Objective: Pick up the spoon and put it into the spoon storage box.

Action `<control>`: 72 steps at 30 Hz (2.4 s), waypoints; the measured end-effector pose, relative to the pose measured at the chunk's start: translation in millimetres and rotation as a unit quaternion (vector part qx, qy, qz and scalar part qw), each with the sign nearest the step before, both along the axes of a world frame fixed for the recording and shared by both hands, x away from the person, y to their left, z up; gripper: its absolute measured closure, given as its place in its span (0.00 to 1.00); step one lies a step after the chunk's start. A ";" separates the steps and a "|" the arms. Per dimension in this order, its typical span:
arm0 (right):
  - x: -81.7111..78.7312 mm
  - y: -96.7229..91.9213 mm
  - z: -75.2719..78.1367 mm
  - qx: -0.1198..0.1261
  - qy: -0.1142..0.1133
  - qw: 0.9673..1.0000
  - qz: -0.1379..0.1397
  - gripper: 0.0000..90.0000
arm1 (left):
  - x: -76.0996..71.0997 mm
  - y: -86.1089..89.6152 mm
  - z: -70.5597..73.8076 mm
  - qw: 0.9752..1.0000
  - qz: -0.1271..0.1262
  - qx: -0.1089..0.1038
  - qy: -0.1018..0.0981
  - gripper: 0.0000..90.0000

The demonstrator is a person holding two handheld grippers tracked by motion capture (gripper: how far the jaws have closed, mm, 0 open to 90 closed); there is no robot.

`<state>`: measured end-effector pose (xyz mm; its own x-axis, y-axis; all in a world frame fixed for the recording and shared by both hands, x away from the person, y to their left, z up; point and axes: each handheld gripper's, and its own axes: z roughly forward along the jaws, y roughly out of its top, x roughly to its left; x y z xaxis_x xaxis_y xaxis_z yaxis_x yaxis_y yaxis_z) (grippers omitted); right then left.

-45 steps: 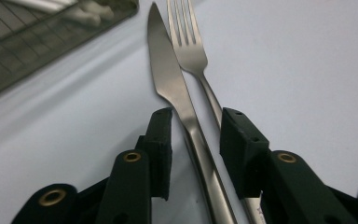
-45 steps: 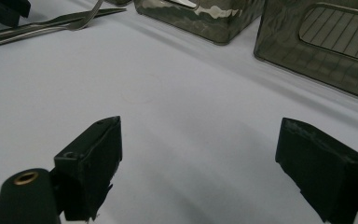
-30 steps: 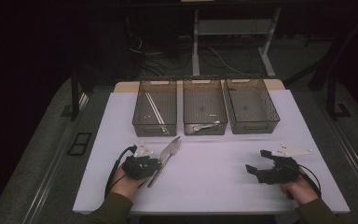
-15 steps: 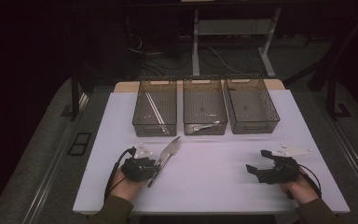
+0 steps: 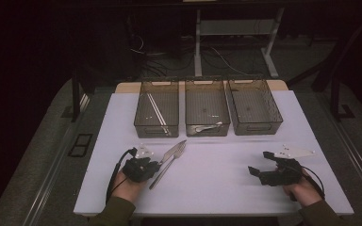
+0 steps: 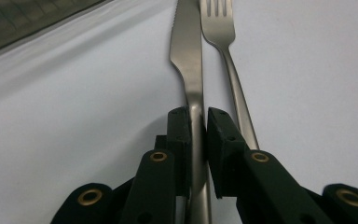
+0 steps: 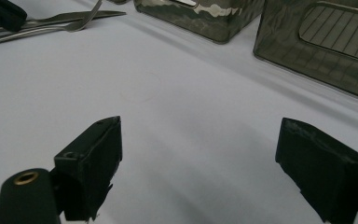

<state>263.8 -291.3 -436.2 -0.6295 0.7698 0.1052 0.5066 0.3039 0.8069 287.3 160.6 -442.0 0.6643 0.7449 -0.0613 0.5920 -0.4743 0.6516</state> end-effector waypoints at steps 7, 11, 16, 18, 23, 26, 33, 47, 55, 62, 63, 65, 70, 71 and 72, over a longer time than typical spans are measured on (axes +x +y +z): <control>0.1 -0.6 0.4 0.001 -0.001 1.000 0.000 0.16 | 2.0 3.0 1.4 1.000 0.001 -0.005 0.001 0.88; 0.3 -0.4 0.1 0.002 -0.001 1.000 -0.001 0.16 | 2.8 9.1 4.1 1.000 0.004 -0.013 -0.002 0.88; 0.2 -0.5 0.2 0.002 0.000 1.000 -0.002 0.16 | 0.9 9.9 8.9 0.999 -0.001 -0.030 -0.011 0.88; 0.4 -0.7 0.2 0.002 -0.002 1.000 -0.001 0.16 | -1.0 8.6 11.9 0.999 -0.011 -0.034 -0.019 0.88; 0.4 -0.8 0.1 0.002 0.000 1.000 -0.002 0.16 | -5.3 5.1 19.4 0.998 -0.020 -0.052 -0.035 0.88; 0.5 -1.2 0.3 0.002 0.001 1.000 -0.001 0.16 | -7.5 3.8 24.4 0.997 -0.028 -0.064 -0.045 0.88; 0.6 -1.3 0.4 0.002 0.001 1.000 -0.001 0.16 | -15.4 -3.3 42.3 0.990 -0.044 -0.106 -0.078 0.88; 0.5 -0.3 6.1 0.050 -0.002 0.999 -0.006 0.16 | -13.1 -37.0 66.6 0.979 -0.104 -0.134 -0.111 0.88; -1.2 5.2 21.5 0.070 -0.012 0.997 0.000 0.16 | -2.8 -64.1 72.3 0.974 -0.130 -0.149 -0.114 0.88; 3.0 4.2 35.5 0.092 0.003 0.995 0.025 0.17 | 4.8 -91.7 72.8 0.971 -0.149 -0.149 -0.117 0.88; 4.1 4.6 36.6 0.092 0.002 0.995 0.026 0.17 | 5.9 -96.1 72.4 0.970 -0.150 -0.150 -0.118 0.88; 6.8 6.3 39.8 0.093 0.003 0.995 0.025 0.21 | 8.3 -103.5 71.7 0.970 -0.154 -0.150 -0.118 0.88; 14.2 12.8 51.4 0.110 -0.005 0.993 0.030 0.29 | 14.5 -119.9 68.8 0.970 -0.153 -0.150 -0.116 0.88; 15.2 14.2 54.1 0.113 -0.008 0.993 0.035 0.33 | 15.7 -122.7 67.7 0.970 -0.150 -0.152 -0.117 0.88; 16.1 15.6 57.0 0.118 -0.008 0.992 0.041 0.37 | 17.0 -124.6 67.2 0.970 -0.150 -0.149 -0.117 0.88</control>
